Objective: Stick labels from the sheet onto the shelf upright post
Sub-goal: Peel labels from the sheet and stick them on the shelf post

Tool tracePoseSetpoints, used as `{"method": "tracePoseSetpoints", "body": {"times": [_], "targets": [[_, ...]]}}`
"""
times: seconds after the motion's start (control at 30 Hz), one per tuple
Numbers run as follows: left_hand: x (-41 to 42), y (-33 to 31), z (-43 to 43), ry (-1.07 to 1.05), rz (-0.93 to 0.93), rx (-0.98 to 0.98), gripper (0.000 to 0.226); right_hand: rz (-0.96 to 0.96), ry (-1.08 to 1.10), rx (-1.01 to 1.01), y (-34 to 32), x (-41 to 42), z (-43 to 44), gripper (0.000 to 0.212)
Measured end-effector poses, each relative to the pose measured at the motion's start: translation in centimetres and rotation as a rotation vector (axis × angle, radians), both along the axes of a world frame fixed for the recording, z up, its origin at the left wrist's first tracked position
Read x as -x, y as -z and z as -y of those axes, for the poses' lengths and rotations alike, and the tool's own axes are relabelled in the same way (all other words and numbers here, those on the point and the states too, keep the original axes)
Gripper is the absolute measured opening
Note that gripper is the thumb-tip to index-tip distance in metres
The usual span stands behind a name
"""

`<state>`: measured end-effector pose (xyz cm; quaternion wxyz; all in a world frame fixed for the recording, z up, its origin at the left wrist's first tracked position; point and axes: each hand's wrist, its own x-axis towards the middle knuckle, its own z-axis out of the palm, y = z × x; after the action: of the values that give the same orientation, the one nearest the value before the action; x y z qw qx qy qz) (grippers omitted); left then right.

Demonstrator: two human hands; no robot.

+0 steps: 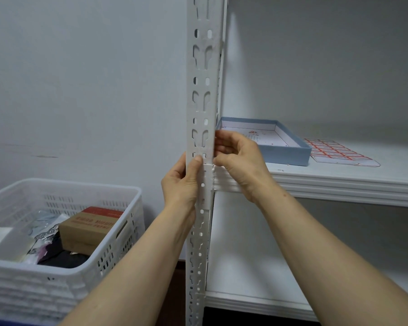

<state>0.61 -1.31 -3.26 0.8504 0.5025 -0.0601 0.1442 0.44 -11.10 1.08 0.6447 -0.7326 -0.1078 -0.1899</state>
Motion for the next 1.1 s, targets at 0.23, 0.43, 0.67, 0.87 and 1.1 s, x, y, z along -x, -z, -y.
{"method": "tracePoseSetpoints", "body": {"times": [0.23, 0.43, 0.67, 0.87, 1.1], "targets": [[0.03, 0.02, -0.10, 0.026, -0.004, 0.030, 0.018, -0.003, 0.009, 0.011, 0.16, -0.17, 0.01, 0.054], [0.03, -0.13, 0.08, 0.009, -0.024, 0.047, 0.015, -0.003, 0.009, 0.006, 0.17, -0.26, 0.04, 0.053], [0.18, -0.50, 0.15, 0.008, -0.060, 0.084, 0.013, -0.001, 0.015, 0.009, 0.19, -0.29, -0.01, 0.054], [0.45, -0.83, 0.19, 0.008, -0.069, 0.102, 0.011, 0.002, 0.007, 0.003, 0.05, -0.16, -0.02, 0.054], [0.59, -0.60, -0.06, 0.062, -0.055, 0.110, 0.012, 0.006, 0.003, 0.010, 0.16, -0.16, 0.00, 0.053]]}}
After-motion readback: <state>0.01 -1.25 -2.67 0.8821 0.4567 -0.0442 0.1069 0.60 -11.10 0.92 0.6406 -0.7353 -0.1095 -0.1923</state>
